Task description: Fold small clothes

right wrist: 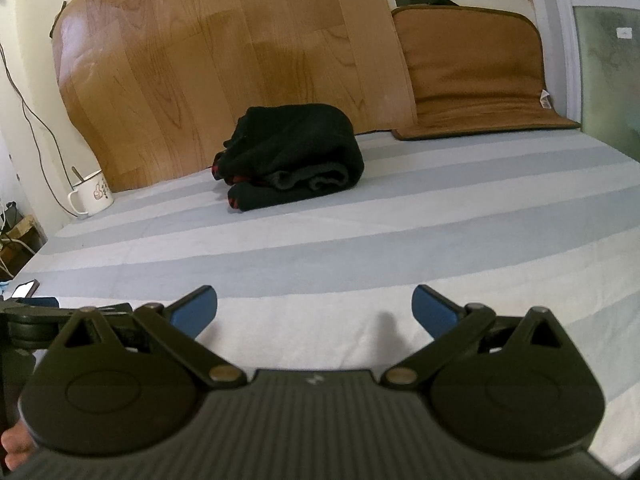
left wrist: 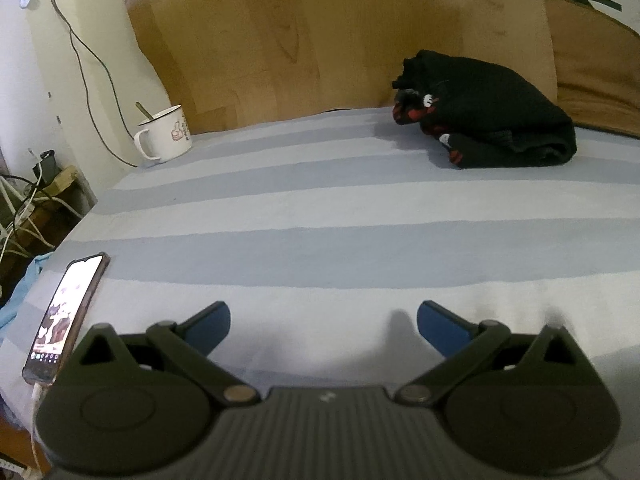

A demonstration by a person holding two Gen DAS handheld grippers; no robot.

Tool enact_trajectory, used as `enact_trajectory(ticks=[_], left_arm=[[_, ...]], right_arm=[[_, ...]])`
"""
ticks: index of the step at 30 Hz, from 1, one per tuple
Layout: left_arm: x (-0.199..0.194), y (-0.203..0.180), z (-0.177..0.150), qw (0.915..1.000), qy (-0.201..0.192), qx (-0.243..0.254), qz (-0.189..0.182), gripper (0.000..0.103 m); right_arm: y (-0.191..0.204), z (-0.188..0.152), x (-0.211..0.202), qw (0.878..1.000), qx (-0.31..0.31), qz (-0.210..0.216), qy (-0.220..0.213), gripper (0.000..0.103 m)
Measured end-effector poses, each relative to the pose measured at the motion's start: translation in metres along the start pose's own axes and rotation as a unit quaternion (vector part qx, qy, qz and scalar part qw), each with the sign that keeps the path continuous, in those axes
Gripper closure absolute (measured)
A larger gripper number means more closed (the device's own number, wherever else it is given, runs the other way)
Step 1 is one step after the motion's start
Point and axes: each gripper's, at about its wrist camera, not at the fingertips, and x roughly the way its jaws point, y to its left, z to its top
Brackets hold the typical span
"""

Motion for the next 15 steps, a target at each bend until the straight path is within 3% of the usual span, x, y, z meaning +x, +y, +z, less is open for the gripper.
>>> enact_trajectory(ticks=[15], left_arm=[[0.0019,0.0071,-0.0017,0.9995,-0.011,0.003,0.03,0.0]], right_arm=[[0.0003,-0.0013,0.0004,1.0,0.001,0.002,0.001,0.0]])
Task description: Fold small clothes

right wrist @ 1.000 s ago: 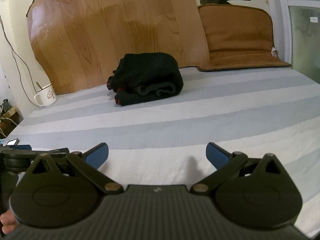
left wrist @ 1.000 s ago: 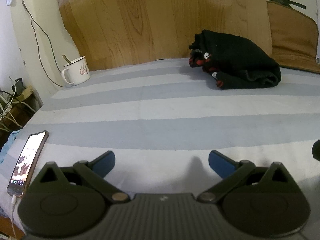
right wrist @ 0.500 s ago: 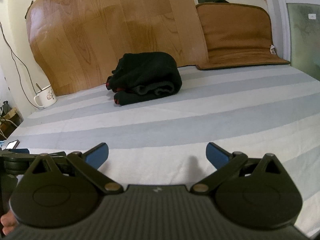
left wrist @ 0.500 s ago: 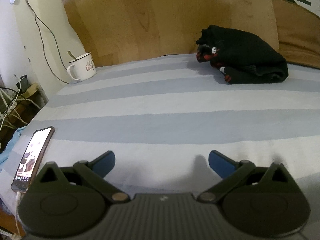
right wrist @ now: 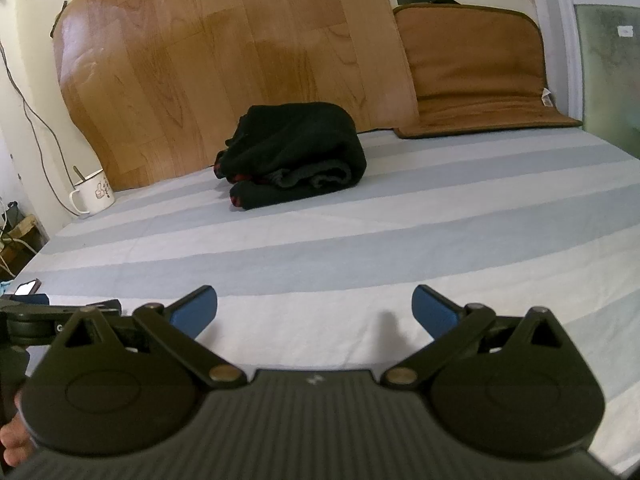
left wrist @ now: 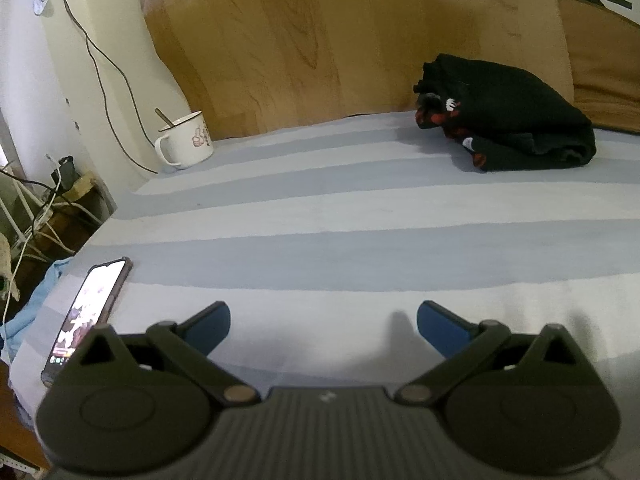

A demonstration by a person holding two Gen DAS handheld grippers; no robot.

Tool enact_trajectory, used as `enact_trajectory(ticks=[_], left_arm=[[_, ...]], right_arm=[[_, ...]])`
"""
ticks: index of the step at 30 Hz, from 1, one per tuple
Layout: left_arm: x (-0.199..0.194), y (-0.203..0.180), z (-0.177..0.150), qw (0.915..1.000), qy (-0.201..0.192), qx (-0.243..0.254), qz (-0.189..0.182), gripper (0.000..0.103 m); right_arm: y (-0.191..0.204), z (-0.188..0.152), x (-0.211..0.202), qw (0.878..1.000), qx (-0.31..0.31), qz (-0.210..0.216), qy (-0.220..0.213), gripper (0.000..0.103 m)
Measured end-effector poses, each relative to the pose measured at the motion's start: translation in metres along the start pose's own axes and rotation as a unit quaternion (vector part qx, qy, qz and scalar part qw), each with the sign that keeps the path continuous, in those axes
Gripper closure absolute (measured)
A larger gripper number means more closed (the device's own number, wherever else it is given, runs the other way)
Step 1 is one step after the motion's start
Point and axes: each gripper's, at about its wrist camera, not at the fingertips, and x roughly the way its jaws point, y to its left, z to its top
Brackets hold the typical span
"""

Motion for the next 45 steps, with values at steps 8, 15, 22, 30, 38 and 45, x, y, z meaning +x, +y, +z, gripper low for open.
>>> enact_trajectory(ticks=[8,15,22,30,38,45], left_arm=[[0.0009,0.0022,0.0001,1.0,0.0,0.001,-0.001,0.0],[0.0012,0.0038,0.0004,1.0,0.001,0.002,0.0,0.0],[0.0015,0.005,0.0005,1.0,0.0,0.004,0.007,0.0],[0.0018,0.0056,0.0009,0.9997,-0.009,0.012,0.02,0.0],[0.0014,0.003,0.0002,0.9998,-0.006,0.016,0.011,0.0],[0.0017,0.0023,-0.0006,0.9999,0.001,0.011,0.002,0.0]], right_arm=[[-0.0001,0.0004,0.0002,1.0,0.0,0.0,-0.001,0.0],[-0.0013,0.0023,-0.0003,1.0,0.0,-0.002,-0.005,0.0],[-0.0014,0.0023,0.0002,1.0,0.001,-0.001,-0.004,0.0],[-0.0025,0.002,0.0007,1.0,0.004,-0.001,-0.003,0.0],[-0.0037,0.0011,0.0006,1.0,0.006,-0.001,-0.004,0.0],[-0.0045,0.0,0.0013,1.0,0.006,0.0,-0.002,0.0]])
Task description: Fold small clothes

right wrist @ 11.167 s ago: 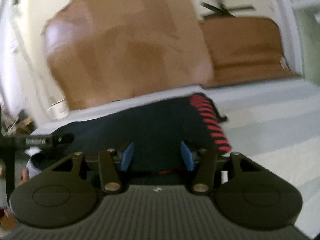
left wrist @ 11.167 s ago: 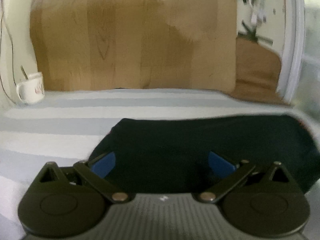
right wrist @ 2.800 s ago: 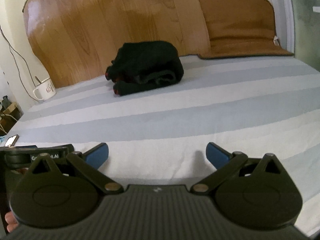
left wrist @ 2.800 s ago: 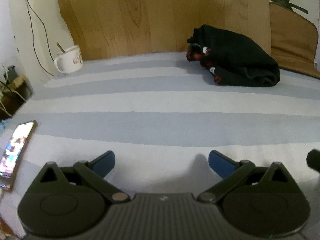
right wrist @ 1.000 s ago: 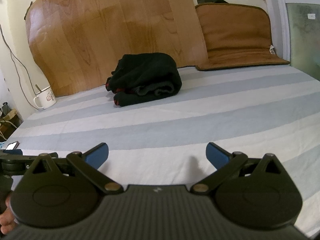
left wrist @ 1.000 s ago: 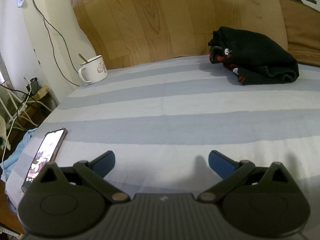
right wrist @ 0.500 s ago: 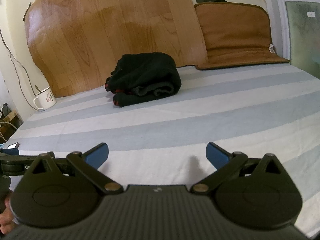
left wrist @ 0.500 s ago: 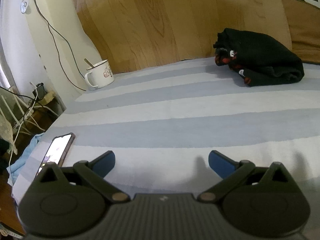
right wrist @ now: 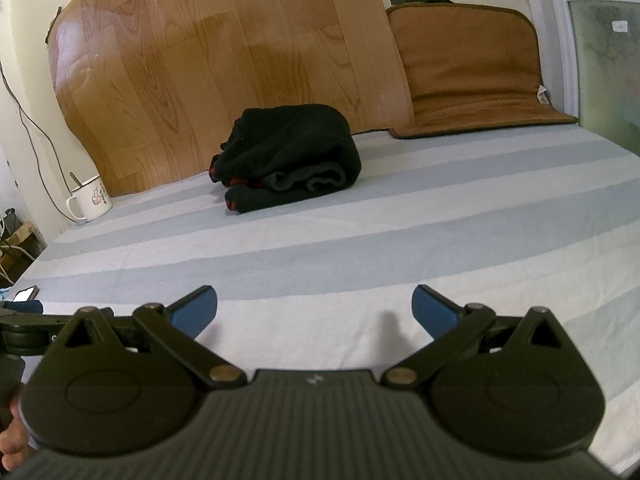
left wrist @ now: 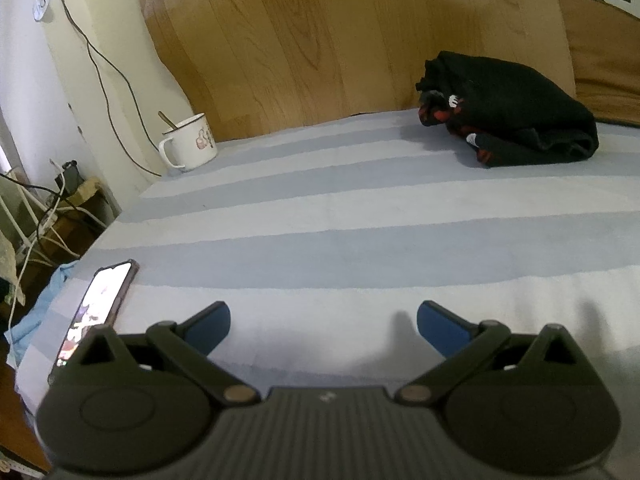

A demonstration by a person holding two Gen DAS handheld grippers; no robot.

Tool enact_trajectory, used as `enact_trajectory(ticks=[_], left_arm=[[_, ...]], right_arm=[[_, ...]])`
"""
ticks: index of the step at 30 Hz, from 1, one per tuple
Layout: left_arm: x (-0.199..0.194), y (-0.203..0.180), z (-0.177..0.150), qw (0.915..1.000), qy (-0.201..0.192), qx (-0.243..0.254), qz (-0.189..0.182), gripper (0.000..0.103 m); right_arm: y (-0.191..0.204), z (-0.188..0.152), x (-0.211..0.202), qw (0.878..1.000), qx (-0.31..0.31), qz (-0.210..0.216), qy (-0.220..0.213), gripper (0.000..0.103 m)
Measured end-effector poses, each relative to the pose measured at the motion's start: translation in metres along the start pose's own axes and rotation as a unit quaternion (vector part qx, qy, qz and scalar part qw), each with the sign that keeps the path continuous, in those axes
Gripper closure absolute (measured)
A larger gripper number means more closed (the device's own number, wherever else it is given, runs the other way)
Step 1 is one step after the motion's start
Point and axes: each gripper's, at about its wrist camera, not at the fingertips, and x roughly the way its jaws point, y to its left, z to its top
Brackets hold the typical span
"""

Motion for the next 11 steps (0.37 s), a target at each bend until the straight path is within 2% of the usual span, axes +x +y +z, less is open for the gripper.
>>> enact_trajectory(ticks=[11], left_arm=[[0.0013,-0.0014,0.0007,0.9984,0.019,-0.015,-0.051,0.0]], right_arm=[[0.0011,0.0015,0.0003,1.0,-0.005,-0.002,-0.002,0.0]])
